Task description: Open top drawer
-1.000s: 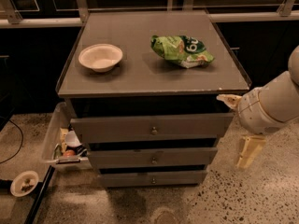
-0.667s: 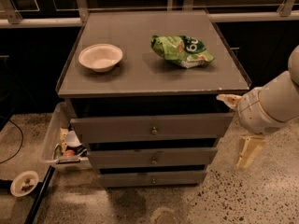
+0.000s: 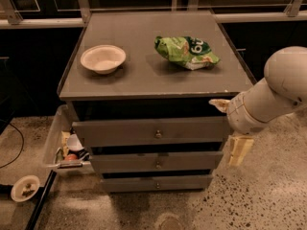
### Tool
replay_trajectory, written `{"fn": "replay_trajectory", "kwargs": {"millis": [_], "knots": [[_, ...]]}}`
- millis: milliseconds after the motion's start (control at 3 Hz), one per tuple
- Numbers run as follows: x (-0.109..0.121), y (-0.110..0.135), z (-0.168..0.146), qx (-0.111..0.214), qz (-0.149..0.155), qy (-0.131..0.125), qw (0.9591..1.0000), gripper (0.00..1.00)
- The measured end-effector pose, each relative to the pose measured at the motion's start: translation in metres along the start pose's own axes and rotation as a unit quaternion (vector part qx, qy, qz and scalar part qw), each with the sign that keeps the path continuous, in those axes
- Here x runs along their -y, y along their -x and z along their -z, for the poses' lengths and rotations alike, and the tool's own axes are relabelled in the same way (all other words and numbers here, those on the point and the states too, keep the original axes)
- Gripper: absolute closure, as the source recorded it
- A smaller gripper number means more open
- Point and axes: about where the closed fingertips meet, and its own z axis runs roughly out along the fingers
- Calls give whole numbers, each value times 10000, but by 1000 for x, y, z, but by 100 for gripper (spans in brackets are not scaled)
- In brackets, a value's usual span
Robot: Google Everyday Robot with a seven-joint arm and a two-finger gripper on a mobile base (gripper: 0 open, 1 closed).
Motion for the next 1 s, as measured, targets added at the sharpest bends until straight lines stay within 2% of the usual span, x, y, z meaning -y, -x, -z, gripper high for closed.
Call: {"fn": "replay_trajectory", "kwargs": {"millis": [333, 1000], "knots": [[14, -9, -26, 77, 99, -32, 9999, 0], [33, -30, -77, 368, 80, -151, 9992, 0]]}}
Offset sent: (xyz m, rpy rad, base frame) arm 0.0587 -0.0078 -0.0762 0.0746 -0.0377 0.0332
